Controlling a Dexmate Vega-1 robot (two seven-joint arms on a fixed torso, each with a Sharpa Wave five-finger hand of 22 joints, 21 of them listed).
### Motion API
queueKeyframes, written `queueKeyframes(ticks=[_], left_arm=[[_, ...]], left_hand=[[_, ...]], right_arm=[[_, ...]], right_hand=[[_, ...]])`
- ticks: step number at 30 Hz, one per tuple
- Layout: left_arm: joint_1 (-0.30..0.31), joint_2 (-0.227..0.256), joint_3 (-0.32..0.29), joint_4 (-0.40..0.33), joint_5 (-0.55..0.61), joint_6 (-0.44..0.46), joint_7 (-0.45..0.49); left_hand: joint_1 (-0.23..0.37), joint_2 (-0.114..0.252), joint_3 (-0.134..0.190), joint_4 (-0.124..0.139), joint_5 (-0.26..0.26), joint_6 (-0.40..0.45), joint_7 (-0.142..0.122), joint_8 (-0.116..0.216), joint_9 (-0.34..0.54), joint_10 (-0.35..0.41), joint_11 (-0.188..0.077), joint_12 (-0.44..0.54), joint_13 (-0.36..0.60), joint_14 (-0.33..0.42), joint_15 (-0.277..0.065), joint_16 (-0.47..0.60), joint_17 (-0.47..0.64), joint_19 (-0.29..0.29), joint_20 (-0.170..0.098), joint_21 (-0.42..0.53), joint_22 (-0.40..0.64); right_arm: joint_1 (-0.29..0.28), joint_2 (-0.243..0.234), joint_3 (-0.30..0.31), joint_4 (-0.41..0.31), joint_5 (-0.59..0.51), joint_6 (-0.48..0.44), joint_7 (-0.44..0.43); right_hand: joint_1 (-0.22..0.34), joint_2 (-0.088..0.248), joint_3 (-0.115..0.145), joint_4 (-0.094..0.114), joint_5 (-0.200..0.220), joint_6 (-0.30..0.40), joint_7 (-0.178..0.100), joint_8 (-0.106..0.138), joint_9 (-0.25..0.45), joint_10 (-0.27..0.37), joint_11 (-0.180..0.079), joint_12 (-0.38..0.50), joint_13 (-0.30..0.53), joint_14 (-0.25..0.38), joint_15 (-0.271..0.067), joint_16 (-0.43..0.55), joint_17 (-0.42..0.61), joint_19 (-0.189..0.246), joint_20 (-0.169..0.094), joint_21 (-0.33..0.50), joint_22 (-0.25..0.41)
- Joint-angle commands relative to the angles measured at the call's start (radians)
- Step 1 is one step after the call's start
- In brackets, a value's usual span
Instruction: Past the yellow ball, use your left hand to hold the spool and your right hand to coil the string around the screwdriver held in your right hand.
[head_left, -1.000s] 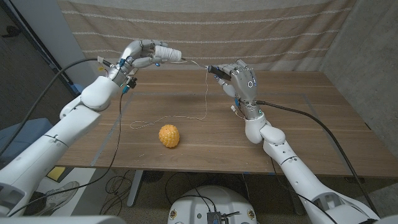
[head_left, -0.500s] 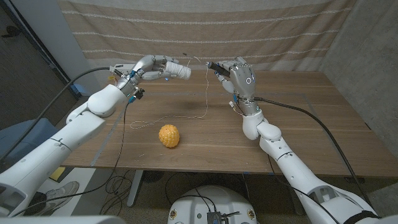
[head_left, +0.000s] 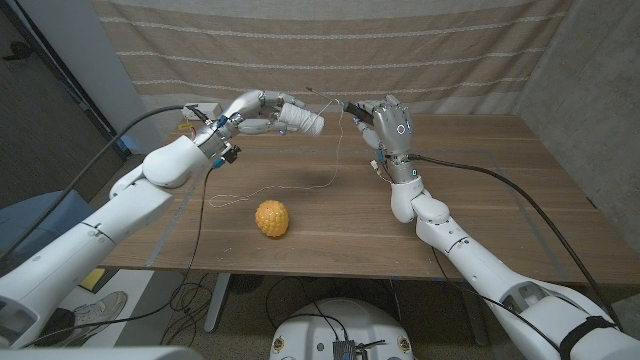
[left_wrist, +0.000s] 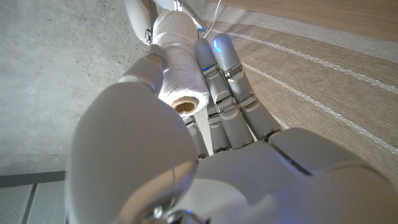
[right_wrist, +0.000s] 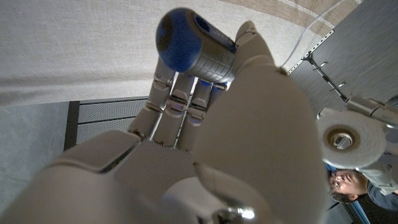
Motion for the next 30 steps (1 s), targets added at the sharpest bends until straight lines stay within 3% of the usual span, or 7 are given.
queueKeyframes(ticks=[1, 18, 30], left_arm=[[0.014, -0.006, -0.030, -0.046, 0.070, -0.056, 0.036], [-0.012, -0.076, -0.075, -0.056, 0.153, -0.085, 0.133], [0.005, -0.092, -0.110, -0.065, 0.248, -0.020, 0.225]], left_hand=[[0.197, 0.194, 0.008, 0.001, 0.008, 0.166, 0.155, 0.001, 0.004, 0.118, -0.112, 0.006, 0.004, 0.067, -0.081, -0.006, 0.003, -0.007, -0.084, 0.007, -0.001], [0.196, 0.194, 0.008, 0.002, 0.008, 0.165, 0.153, -0.002, 0.005, 0.121, -0.113, 0.000, 0.004, 0.069, -0.080, -0.008, 0.003, -0.009, -0.084, 0.009, -0.001], [0.196, 0.194, 0.009, 0.001, 0.008, 0.168, 0.153, -0.004, 0.006, 0.123, -0.116, -0.003, 0.006, 0.069, -0.081, -0.009, 0.003, -0.012, -0.084, 0.010, -0.001]], right_arm=[[0.048, -0.062, -0.107, 0.051, 0.110, -0.087, 0.000], [0.033, -0.065, -0.099, 0.053, 0.051, -0.022, 0.000], [0.052, -0.134, -0.175, 0.002, 0.092, -0.050, 0.000]], right_hand=[[0.155, 0.148, 0.003, 0.004, 0.008, 0.101, -0.092, 0.004, 0.005, 0.008, 0.000, -0.003, 0.005, 0.125, -0.132, 0.003, 0.006, -0.005, -0.153, 0.007, 0.002], [0.157, 0.148, 0.000, 0.003, 0.009, 0.101, -0.098, 0.004, 0.005, 0.007, -0.003, -0.004, 0.005, 0.124, -0.133, 0.002, 0.006, -0.006, -0.153, 0.009, 0.002], [0.158, 0.150, -0.001, 0.005, 0.010, 0.100, -0.093, 0.003, 0.005, 0.008, -0.001, -0.005, 0.004, 0.125, -0.133, 0.001, 0.007, -0.006, -0.152, 0.012, 0.002]])
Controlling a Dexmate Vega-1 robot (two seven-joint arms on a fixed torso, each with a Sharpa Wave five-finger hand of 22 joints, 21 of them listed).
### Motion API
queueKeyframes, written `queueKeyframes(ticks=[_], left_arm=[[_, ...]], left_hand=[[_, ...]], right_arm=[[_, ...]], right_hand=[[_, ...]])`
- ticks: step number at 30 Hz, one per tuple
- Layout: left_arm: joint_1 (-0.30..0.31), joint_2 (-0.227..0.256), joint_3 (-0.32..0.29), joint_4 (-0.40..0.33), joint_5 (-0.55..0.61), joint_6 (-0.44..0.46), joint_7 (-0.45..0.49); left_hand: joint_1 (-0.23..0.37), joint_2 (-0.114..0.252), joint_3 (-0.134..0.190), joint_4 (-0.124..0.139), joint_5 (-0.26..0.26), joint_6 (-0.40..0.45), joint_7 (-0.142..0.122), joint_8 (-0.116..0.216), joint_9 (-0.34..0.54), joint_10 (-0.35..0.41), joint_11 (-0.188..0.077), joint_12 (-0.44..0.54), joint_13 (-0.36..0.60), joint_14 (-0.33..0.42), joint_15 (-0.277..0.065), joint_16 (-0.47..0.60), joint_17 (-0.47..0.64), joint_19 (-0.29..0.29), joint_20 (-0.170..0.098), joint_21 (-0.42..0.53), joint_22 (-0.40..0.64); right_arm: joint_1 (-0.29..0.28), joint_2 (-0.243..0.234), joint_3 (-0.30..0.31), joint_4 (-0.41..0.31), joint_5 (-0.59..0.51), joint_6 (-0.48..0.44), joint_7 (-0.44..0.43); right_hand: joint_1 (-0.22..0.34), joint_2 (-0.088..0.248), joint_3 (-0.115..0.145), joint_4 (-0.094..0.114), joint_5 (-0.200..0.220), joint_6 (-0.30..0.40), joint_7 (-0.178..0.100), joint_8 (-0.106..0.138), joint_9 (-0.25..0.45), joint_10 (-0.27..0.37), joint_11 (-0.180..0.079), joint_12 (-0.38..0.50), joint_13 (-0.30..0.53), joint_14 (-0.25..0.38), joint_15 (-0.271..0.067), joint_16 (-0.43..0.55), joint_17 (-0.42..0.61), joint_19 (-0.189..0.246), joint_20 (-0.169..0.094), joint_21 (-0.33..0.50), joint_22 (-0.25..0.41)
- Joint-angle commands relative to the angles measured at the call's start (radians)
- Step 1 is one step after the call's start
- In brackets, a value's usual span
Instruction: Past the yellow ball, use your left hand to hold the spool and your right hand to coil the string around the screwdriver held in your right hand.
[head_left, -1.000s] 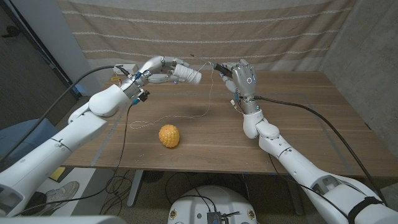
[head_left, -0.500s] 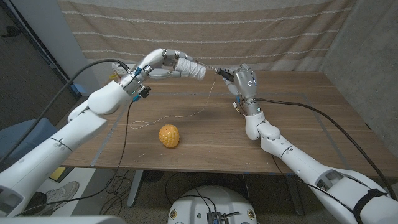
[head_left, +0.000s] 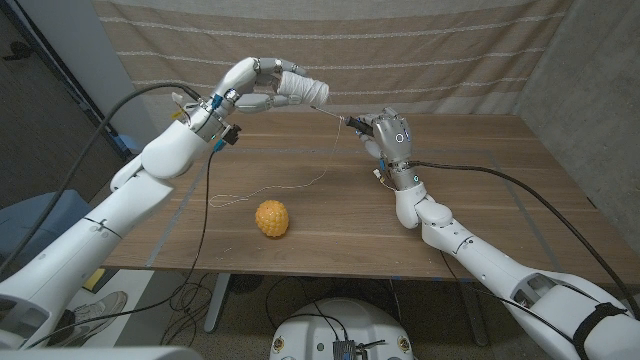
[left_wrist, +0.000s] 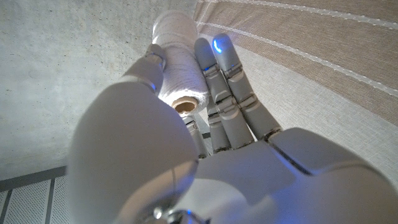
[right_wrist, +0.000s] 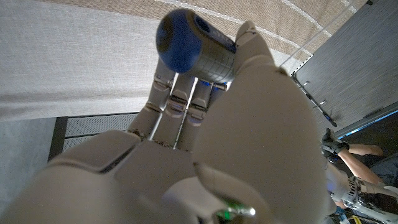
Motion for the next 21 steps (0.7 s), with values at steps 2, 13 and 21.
queueKeyframes(ticks=[2, 13, 21], left_arm=[[0.018, -0.019, -0.038, -0.012, 0.086, 0.050, 0.086], [0.040, -0.024, -0.058, -0.015, 0.105, 0.076, 0.129], [0.049, -0.013, -0.066, -0.031, 0.124, 0.108, 0.141]], left_hand=[[0.196, 0.194, 0.008, 0.001, 0.006, 0.165, 0.155, -0.003, 0.006, 0.119, -0.114, 0.006, 0.003, 0.067, -0.079, -0.003, 0.002, -0.005, -0.091, 0.005, 0.004], [0.196, 0.193, 0.008, 0.001, 0.006, 0.167, 0.154, -0.005, 0.007, 0.120, -0.112, 0.003, 0.005, 0.068, -0.079, -0.003, 0.003, -0.007, -0.091, 0.006, 0.004], [0.196, 0.194, 0.008, 0.001, 0.006, 0.169, 0.155, -0.007, 0.007, 0.121, -0.111, 0.001, 0.006, 0.068, -0.078, -0.005, 0.002, -0.007, -0.091, 0.008, 0.004]], right_arm=[[0.018, -0.063, -0.070, -0.048, 0.043, -0.023, 0.000], [0.012, -0.083, -0.073, -0.067, 0.043, -0.007, 0.000], [0.027, -0.147, -0.132, -0.133, 0.086, -0.050, 0.056]], right_hand=[[0.158, 0.151, 0.003, 0.006, 0.004, 0.099, -0.093, 0.006, 0.005, 0.006, -0.003, 0.001, 0.004, 0.122, -0.129, 0.005, 0.001, -0.003, -0.149, 0.008, 0.002], [0.156, 0.151, 0.000, 0.008, 0.004, 0.099, -0.097, 0.006, 0.005, 0.005, -0.003, 0.000, 0.003, 0.121, -0.128, 0.004, 0.001, -0.003, -0.149, 0.009, 0.001], [0.158, 0.151, 0.000, 0.007, 0.004, 0.098, -0.097, 0.006, 0.005, 0.003, -0.004, -0.001, 0.003, 0.120, -0.130, 0.003, 0.002, -0.004, -0.149, 0.010, 0.001]])
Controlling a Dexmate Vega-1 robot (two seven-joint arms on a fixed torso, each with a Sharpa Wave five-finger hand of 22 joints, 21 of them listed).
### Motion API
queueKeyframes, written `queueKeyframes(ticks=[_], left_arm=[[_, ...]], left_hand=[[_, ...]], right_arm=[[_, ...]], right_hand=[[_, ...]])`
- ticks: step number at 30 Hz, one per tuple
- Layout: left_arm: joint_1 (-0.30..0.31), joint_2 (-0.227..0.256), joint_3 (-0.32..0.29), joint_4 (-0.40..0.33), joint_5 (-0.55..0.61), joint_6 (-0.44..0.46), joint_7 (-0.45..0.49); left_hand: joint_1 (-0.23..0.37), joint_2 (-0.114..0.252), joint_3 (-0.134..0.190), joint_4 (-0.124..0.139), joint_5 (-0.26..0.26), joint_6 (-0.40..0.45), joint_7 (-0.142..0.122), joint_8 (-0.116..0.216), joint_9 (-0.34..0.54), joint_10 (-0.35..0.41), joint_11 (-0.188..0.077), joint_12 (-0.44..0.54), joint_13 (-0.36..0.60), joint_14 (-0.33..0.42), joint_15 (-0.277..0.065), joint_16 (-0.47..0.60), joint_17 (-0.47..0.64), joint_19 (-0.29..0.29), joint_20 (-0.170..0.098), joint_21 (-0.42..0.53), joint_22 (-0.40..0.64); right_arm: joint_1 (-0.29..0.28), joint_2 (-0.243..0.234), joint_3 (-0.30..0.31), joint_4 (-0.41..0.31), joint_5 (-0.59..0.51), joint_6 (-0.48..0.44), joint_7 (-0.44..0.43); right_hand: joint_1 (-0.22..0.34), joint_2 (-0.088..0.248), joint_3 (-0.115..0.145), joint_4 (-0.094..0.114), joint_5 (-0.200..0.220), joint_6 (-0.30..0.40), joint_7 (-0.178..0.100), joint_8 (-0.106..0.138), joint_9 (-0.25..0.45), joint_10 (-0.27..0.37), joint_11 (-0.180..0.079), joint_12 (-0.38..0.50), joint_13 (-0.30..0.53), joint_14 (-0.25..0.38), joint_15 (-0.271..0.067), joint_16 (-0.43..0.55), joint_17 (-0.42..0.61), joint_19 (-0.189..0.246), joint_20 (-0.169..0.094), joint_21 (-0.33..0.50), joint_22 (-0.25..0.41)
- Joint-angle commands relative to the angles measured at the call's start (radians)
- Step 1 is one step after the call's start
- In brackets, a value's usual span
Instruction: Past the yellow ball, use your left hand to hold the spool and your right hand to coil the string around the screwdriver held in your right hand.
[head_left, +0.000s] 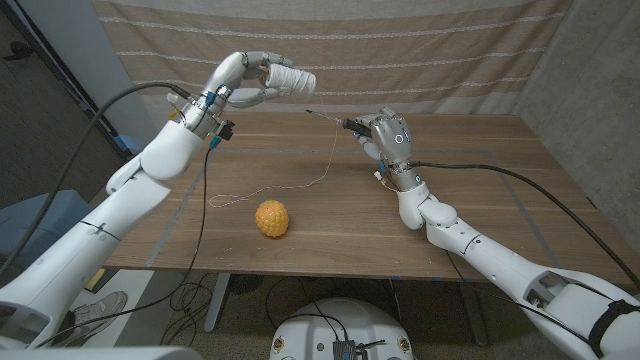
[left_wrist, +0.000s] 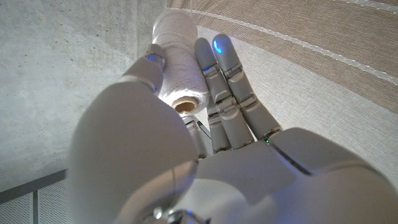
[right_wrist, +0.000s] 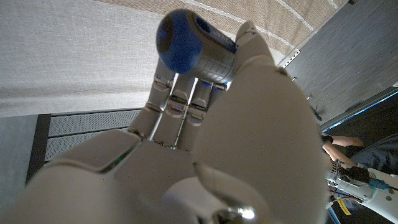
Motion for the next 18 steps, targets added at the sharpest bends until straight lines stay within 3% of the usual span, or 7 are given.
queueKeyframes(ticks=[1, 9, 18], left_arm=[[0.017, 0.012, -0.016, -0.018, 0.023, 0.050, 0.025], [0.011, 0.047, -0.009, -0.024, -0.008, 0.110, -0.018], [-0.002, 0.082, 0.003, 0.001, -0.065, 0.164, -0.061]], left_hand=[[0.196, 0.194, 0.006, 0.001, 0.005, 0.168, 0.154, 0.000, 0.002, 0.119, -0.110, 0.001, 0.005, 0.065, -0.080, -0.005, 0.002, -0.004, -0.087, 0.006, 0.001], [0.196, 0.194, 0.007, 0.001, 0.005, 0.167, 0.154, -0.001, 0.003, 0.121, -0.110, 0.000, 0.006, 0.065, -0.080, -0.006, 0.001, -0.004, -0.087, 0.007, 0.001], [0.196, 0.194, 0.007, 0.001, 0.004, 0.168, 0.154, -0.003, 0.004, 0.122, -0.107, -0.004, 0.005, 0.066, -0.080, -0.008, 0.000, -0.005, -0.087, 0.008, 0.001]], right_arm=[[0.014, -0.078, -0.066, -0.082, 0.048, -0.046, 0.066], [0.009, -0.151, -0.094, -0.195, 0.085, -0.092, 0.226], [-0.007, -0.202, -0.088, -0.276, 0.115, -0.108, 0.343]], right_hand=[[0.159, 0.151, 0.000, 0.005, 0.005, 0.097, -0.098, 0.007, 0.005, 0.002, -0.004, -0.001, 0.004, 0.118, -0.129, 0.003, 0.002, -0.004, -0.149, 0.007, 0.001], [0.160, 0.153, 0.000, 0.006, 0.005, 0.095, -0.098, 0.007, 0.005, -0.002, -0.010, -0.002, 0.004, 0.115, -0.128, 0.001, 0.002, -0.005, -0.149, 0.008, 0.001], [0.161, 0.157, 0.000, 0.006, 0.004, 0.090, -0.094, 0.006, 0.005, 0.001, -0.004, -0.002, 0.002, 0.117, -0.128, 0.000, 0.003, -0.005, -0.149, 0.010, 0.001]])
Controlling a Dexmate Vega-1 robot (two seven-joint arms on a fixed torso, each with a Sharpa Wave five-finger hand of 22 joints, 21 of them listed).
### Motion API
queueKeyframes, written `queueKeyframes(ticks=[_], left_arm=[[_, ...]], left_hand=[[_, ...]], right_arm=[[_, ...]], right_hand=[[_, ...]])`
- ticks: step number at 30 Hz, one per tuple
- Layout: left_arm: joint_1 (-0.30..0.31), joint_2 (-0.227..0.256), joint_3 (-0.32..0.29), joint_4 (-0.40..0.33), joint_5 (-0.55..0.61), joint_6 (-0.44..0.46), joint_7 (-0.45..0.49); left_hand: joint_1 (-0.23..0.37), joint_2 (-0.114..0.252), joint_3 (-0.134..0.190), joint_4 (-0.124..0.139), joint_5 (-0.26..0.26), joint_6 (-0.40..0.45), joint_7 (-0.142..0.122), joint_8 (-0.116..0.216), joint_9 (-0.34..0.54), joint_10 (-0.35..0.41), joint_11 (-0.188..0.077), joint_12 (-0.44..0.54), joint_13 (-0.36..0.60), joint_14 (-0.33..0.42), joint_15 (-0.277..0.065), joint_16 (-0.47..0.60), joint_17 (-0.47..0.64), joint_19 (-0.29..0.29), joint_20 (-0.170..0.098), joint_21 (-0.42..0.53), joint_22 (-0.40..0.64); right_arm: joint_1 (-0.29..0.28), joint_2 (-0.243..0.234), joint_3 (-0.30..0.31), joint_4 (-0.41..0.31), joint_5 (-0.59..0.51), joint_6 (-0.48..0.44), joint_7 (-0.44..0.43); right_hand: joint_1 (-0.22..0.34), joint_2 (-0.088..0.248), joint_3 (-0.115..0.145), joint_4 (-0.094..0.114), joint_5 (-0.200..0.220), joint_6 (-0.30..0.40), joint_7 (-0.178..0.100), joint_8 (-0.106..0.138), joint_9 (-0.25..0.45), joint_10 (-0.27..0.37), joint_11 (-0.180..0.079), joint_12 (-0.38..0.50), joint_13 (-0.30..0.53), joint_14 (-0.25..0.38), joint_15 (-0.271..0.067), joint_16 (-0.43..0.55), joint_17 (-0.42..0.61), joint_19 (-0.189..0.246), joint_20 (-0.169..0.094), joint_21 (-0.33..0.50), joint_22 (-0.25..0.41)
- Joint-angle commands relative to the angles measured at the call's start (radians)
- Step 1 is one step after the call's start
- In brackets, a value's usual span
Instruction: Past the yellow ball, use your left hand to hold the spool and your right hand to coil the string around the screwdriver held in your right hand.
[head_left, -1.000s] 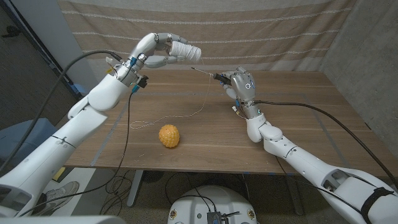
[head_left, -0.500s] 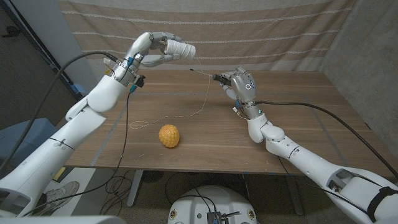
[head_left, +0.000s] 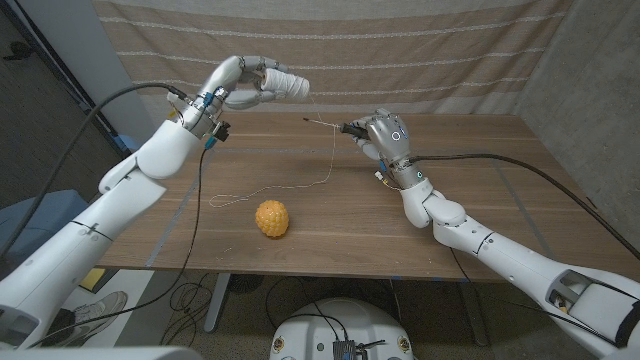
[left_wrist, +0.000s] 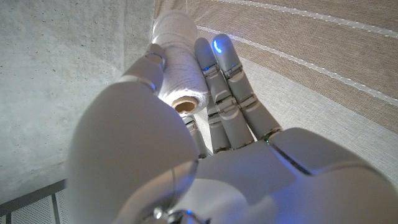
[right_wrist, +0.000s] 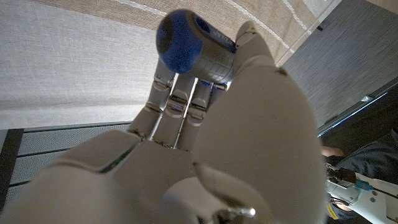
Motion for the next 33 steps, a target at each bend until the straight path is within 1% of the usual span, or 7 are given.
queueKeyframes(ticks=[1, 5, 11, 17, 21, 25, 33], left_arm=[[-0.011, 0.048, 0.013, 0.018, -0.054, 0.082, -0.048], [-0.013, 0.066, 0.018, 0.028, -0.063, 0.109, -0.058], [-0.036, 0.092, 0.039, 0.055, -0.085, 0.148, -0.089], [-0.054, 0.113, 0.063, 0.079, -0.081, 0.174, -0.098], [-0.065, 0.126, 0.081, 0.088, -0.074, 0.192, -0.104], [-0.080, 0.149, 0.102, 0.089, -0.059, 0.212, -0.123], [-0.116, 0.178, 0.154, 0.098, -0.043, 0.251, -0.179]], left_hand=[[0.196, 0.194, 0.009, 0.000, 0.005, 0.163, 0.156, -0.002, 0.004, 0.120, -0.111, 0.000, 0.000, 0.066, -0.080, 0.000, 0.000, -0.006, -0.087, 0.006, 0.004], [0.195, 0.195, 0.009, 0.001, 0.005, 0.163, 0.157, -0.003, 0.005, 0.119, -0.108, -0.002, 0.000, 0.067, -0.079, 0.000, 0.001, -0.006, -0.087, 0.007, 0.004], [0.195, 0.194, 0.009, 0.000, 0.004, 0.164, 0.155, -0.003, 0.006, 0.120, -0.113, -0.003, 0.002, 0.067, -0.080, -0.001, 0.001, -0.007, -0.087, 0.007, 0.004], [0.196, 0.194, 0.009, -0.001, 0.004, 0.162, 0.156, -0.005, 0.007, 0.120, -0.112, -0.005, 0.004, 0.067, -0.080, -0.002, 0.001, -0.007, -0.087, 0.008, 0.004], [0.195, 0.194, 0.009, 0.000, 0.004, 0.163, 0.153, -0.006, 0.007, 0.121, -0.117, -0.005, 0.006, 0.068, -0.080, -0.002, 0.001, -0.007, -0.085, 0.010, 0.004], [0.193, 0.194, 0.008, 0.001, 0.004, 0.165, 0.151, -0.006, 0.007, 0.122, -0.118, -0.007, 0.005, 0.069, -0.081, -0.002, 0.002, -0.006, -0.083, 0.011, 0.004], [0.191, 0.193, 0.008, 0.002, 0.004, 0.164, 0.151, -0.009, 0.006, 0.123, -0.117, -0.011, 0.003, 0.070, -0.081, -0.002, 0.004, -0.008, -0.082, 0.011, 0.003]], right_arm=[[-0.020, -0.087, -0.009, -0.131, 0.053, -0.035, 0.187], [-0.039, -0.118, 0.005, -0.189, 0.071, -0.054, 0.289], [-0.065, -0.139, 0.024, -0.232, 0.083, -0.071, 0.360], [-0.084, -0.166, 0.039, -0.292, 0.102, -0.097, 0.495], [-0.090, -0.172, 0.047, -0.319, 0.109, -0.115, 0.568], [-0.087, -0.180, 0.051, -0.347, 0.121, -0.134, 0.672], [-0.085, -0.178, 0.057, -0.358, 0.148, -0.139, 0.764]], right_hand=[[0.161, 0.156, 0.001, 0.005, 0.005, 0.090, -0.094, 0.004, 0.005, 0.003, 0.000, -0.002, 0.002, 0.115, -0.128, 0.003, 0.003, -0.005, -0.149, 0.006, 0.001], [0.161, 0.157, 0.001, 0.005, 0.004, 0.088, -0.093, 0.004, 0.005, 0.002, -0.001, -0.003, 0.001, 0.116, -0.127, 0.003, 0.003, -0.005, -0.149, 0.007, 0.001], [0.163, 0.158, 0.001, 0.005, 0.004, 0.085, -0.091, 0.004, 0.005, 0.000, 0.001, -0.003, 0.001, 0.116, -0.127, 0.002, 0.003, -0.005, -0.150, 0.007, 0.001], [0.164, 0.159, 0.001, 0.004, 0.003, 0.086, -0.090, 0.005, 0.006, 0.000, 0.002, -0.003, 0.000, 0.117, -0.127, 0.003, 0.004, -0.005, -0.150, 0.008, 0.001], [0.165, 0.158, 0.001, 0.004, 0.002, 0.082, -0.088, 0.004, 0.006, -0.003, 0.002, -0.003, 0.001, 0.115, -0.127, 0.001, 0.004, -0.005, -0.150, 0.008, 0.000], [0.167, 0.157, 0.001, 0.003, 0.002, 0.080, -0.088, 0.004, 0.006, -0.005, 0.001, -0.003, 0.002, 0.114, -0.128, 0.000, 0.004, -0.005, -0.150, 0.008, 0.000], [0.167, 0.159, 0.000, 0.003, 0.001, 0.071, -0.083, 0.001, 0.006, -0.009, 0.002, -0.004, 0.002, 0.111, -0.128, -0.002, 0.003, -0.006, -0.149, 0.008, 0.000]])
